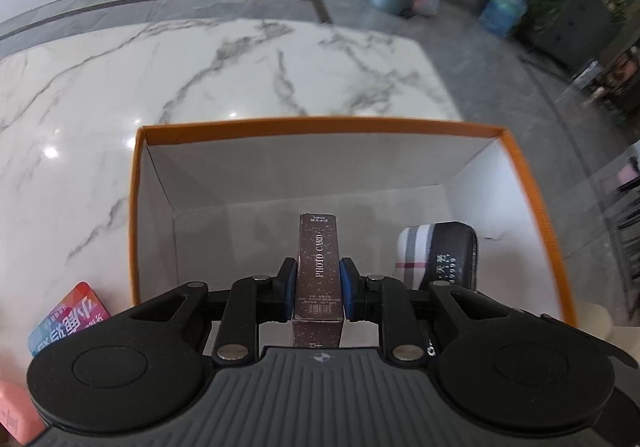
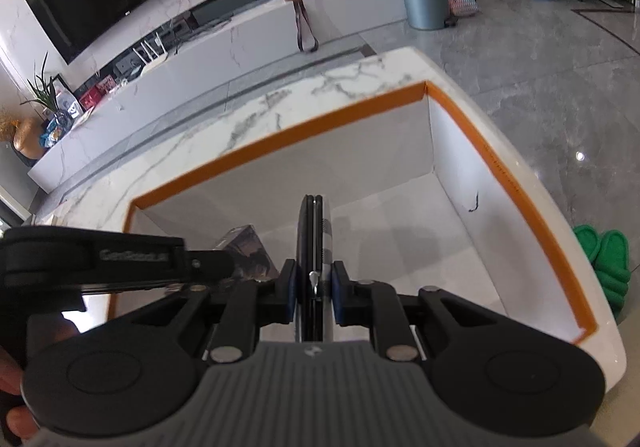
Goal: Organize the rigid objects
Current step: 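Carry both items over the orange box and lower them inside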
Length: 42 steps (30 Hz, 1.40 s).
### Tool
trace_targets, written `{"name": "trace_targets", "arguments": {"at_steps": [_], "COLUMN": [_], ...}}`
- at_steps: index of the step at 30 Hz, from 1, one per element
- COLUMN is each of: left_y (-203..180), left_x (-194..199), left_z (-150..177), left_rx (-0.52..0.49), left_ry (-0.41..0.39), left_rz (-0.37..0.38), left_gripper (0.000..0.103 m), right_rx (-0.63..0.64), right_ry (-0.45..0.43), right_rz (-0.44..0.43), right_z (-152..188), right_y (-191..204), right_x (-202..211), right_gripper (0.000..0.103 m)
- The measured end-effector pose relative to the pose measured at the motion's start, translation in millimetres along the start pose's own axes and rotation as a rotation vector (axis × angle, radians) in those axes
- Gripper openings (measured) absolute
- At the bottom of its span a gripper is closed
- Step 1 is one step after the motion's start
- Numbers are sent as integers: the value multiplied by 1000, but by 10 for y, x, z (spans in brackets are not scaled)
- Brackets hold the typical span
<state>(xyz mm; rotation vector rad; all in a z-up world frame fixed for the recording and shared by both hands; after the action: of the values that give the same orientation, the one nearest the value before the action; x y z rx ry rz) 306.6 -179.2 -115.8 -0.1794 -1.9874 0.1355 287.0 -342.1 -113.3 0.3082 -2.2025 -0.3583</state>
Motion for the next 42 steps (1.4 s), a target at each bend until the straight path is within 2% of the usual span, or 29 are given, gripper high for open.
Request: {"name": "trace_targets", "arguments": {"at_steps": [3,9,11,14,15,18,22,24,26,28,32,36,42], "left_y": [-24,-121,-125,-99,-120,-227,-280,-269,-235,-208,-171,-81,198], "left_x": [-114,-156,-153,-180,-181,-188,-219,-192,-166,-145,-26,229,643], "left_z": [-3,-59,-64,-74,-71,-82,-121,-113,-111,-111,-111,-138,-152], "left_rx": [-1,-46,-43,16,5,-68,-96,-124,-145,-157,-166,-139,-74], "left_ry": [18,-5,-5,10,7,-10,20,1,-24,-26,-47,-93,-192], "left_rz": [-33,-61,-42,42,37,-9,-47,-108,-154,-169,-153,-80,-72], "left_gripper": [25,25,25,25,25,25,27,28,33,35,35,36,44], "right_rx": [0,-9,-13,-19,-20,-21,-20,-18,-15,-14,-13,-18,-39], "right_ry": [30,66,71,74,75,77,79,80,81,84,94,110,157], "right_rz": [-2,-5,-5,-1,0,6,12,13,15,17,12,6,-7], "right_z": [6,21,35,49,46,55,81,85,83,47,62,71,71], "right_y": [-36,-72,-85,-112,-118,-129,-132,-133,-137,-107,-81,-68,-5], "right_x": [-138,-330,-351,-368,-380,-390,-371,-357,-357,-400,-433,-462,-565], "right_gripper": [18,18,18,18,18,18,18,18,18,18,18,19,19]}}
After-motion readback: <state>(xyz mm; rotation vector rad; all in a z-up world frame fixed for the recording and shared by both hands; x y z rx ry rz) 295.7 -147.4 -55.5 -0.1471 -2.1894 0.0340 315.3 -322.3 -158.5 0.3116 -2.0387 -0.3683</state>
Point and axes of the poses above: each gripper's, at about its wrist camera, not at the fingertips, and x roughly against the way its jaws point, y to its left, z to its underside, the point moved 4 cm from there along -x, roughly the way its jaws point, and after that the axes turned 4 degrees about -z, right-handed, at the moved point
